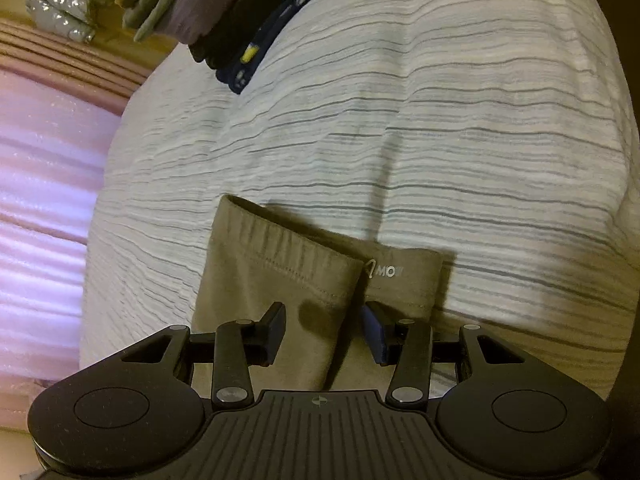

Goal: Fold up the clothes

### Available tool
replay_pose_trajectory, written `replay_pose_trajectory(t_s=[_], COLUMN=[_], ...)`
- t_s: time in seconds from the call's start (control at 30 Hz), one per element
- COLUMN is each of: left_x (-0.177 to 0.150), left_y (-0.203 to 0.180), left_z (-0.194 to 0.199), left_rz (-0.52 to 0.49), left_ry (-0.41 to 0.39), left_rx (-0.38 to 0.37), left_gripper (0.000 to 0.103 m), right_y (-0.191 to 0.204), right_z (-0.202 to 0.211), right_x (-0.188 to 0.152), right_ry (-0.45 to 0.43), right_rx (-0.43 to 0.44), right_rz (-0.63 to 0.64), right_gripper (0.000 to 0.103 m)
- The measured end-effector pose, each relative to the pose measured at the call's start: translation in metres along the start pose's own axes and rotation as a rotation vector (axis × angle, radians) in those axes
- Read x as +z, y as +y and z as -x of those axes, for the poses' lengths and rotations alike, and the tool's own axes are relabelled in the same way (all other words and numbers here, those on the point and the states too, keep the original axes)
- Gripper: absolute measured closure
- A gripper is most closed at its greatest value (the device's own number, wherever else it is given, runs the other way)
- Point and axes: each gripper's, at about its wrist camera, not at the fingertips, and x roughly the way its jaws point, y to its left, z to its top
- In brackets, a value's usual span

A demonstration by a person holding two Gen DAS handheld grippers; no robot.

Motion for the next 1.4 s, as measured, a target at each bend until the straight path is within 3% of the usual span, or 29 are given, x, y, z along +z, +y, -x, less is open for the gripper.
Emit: replay_pose_trajectory(t_s=[0.07, 0.1, 0.13, 0.17, 0.2, 0.27, 0.4, 0.57, 0.63, 0.73, 0.83, 1.0, 1.2, 1.4], left_x=[0.002, 0.003, 0.004, 0.006, 0.007, 0.01, 0.016, 0.011, 0.005, -0.014, -0.027, -0.035, -0.042, -0.045], left_y=[0.0, 0.0, 0.0, 0.0, -0.002, -0.007, -0.012, 0.004, 0.014, 0.039, 0.052, 0.049, 0.061, 0.072], left_z=[-0.001, -0.002, -0.001, 0.0, 0.006, 0.019, 0.059, 0.123, 0.142, 0.142, 0.137, 0.153, 0.161, 0.167], left_rz=[-0.022, -0.033, -0.05, -0.067, -0.088, -0.13, -0.173, -0.205, -0.225, -0.226, -0.206, -0.216, -0.211, -0.221], left_ry=[0.006, 0.009, 0.004, -0.001, -0.013, -0.037, -0.091, -0.148, -0.159, -0.132, -0.132, -0.173, -0.17, -0.175], left_rx=[-0.002, -0.003, -0.009, -0.015, -0.028, -0.055, -0.108, -0.119, -0.102, -0.019, 0.018, -0.017, 0.021, 0.031], left_gripper=[0.077, 0.095, 0.102, 0.103, 0.103, 0.103, 0.103, 0.103, 0.103, 0.103, 0.103, 0.103, 0.103, 0.103], right_y=[0.001, 0.001, 0.003, 0.004, 0.006, 0.012, 0.029, 0.042, 0.038, 0.021, 0.009, 0.007, -0.004, -0.004], right_z=[-0.002, -0.001, -0.002, -0.002, -0.002, 0.003, 0.027, 0.053, 0.056, 0.049, 0.044, 0.054, 0.044, 0.056], right_x=[0.0, 0.0, 0.0, 0.001, 0.002, 0.005, 0.013, 0.022, 0.024, 0.023, 0.021, 0.025, 0.03, 0.034], right_ry=[0.002, 0.001, 0.001, 0.001, -0.002, -0.019, -0.044, -0.011, 0.008, 0.061, 0.1, 0.116, 0.163, 0.157], right_rx=[-0.002, 0.0, -0.001, -0.006, -0.01, -0.001, 0.046, 0.1, 0.081, 0.027, -0.005, 0.034, -0.015, 0.014], right_rz=[0.001, 0.009, 0.021, 0.038, 0.055, 0.086, 0.173, 0.219, 0.223, 0.209, 0.207, 0.233, 0.21, 0.228], right_gripper=[0.056, 0.056, 0.057, 0.081, 0.093, 0.101, 0.101, 0.102, 0.102, 0.102, 0.102, 0.102, 0.101, 0.102])
